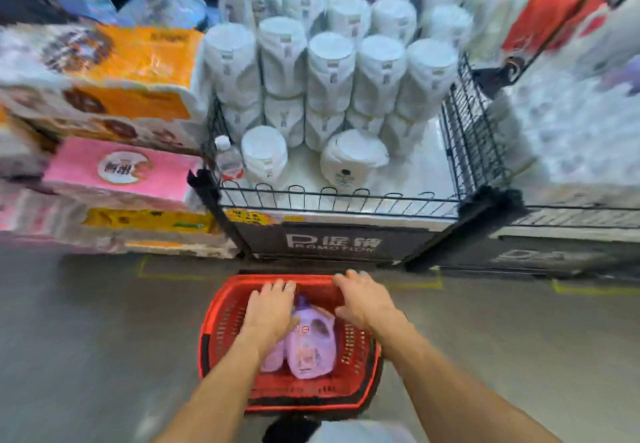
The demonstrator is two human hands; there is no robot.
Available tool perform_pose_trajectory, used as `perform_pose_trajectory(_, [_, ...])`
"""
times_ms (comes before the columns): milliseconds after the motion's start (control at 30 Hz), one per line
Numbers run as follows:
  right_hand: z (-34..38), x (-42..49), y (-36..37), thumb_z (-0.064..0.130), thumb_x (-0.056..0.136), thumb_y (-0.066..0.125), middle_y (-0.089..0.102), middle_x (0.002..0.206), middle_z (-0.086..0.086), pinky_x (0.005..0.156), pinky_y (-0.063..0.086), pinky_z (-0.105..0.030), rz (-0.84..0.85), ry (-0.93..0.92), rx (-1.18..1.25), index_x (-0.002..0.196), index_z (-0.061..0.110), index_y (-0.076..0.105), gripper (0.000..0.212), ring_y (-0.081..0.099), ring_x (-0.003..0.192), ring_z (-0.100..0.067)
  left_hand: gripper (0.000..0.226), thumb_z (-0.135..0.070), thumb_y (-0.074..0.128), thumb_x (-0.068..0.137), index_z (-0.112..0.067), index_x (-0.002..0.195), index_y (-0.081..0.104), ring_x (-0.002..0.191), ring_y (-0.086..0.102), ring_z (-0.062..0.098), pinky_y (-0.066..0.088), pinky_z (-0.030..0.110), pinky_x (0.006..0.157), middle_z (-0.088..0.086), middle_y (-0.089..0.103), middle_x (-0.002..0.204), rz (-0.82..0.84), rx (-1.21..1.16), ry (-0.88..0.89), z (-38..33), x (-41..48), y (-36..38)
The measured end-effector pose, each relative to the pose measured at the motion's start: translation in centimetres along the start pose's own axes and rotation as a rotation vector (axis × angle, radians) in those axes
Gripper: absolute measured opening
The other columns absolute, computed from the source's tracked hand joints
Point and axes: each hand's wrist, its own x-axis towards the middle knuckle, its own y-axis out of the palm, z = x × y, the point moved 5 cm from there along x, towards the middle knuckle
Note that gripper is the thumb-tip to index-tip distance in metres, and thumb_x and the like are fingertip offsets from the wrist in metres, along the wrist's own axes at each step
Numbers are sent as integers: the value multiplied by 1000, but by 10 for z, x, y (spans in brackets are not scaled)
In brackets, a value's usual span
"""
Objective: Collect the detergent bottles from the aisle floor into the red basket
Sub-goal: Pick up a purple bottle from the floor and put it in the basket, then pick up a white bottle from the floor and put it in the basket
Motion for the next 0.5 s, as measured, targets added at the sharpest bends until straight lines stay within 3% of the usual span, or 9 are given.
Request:
perform_pose_trajectory(100, [1,-45,-34,34,86,69,51,133,-10,96,50,-48,-47,47,1,138,21,49,57,47,129,-34,71,-54,64,86,-22,144,38,127,49,27,43,43,98,2,49,137,-44,59,66,-17,-19,-33])
perform_pose_trajectory(267, [-29,-106,-77,43,89,69,52,136,-11,98,48,-52,-222,164,12,140,23,48,59,49,129,-35,67,-51,66,85,-23,141,40,128,50,29,44,46,100,4,50,138,-196,159,227,-68,-22,-118])
perform_pose_trajectory(500, [-161,-245,-97,38,92,67,54,133,-13,96,48,-51,-357,448,112,139,20,49,54,51,126,-37,59,-45,68,86,-22,136,46,121,53,30,51,45,91,6,54,130,-312,302,540,-242,-54,-188])
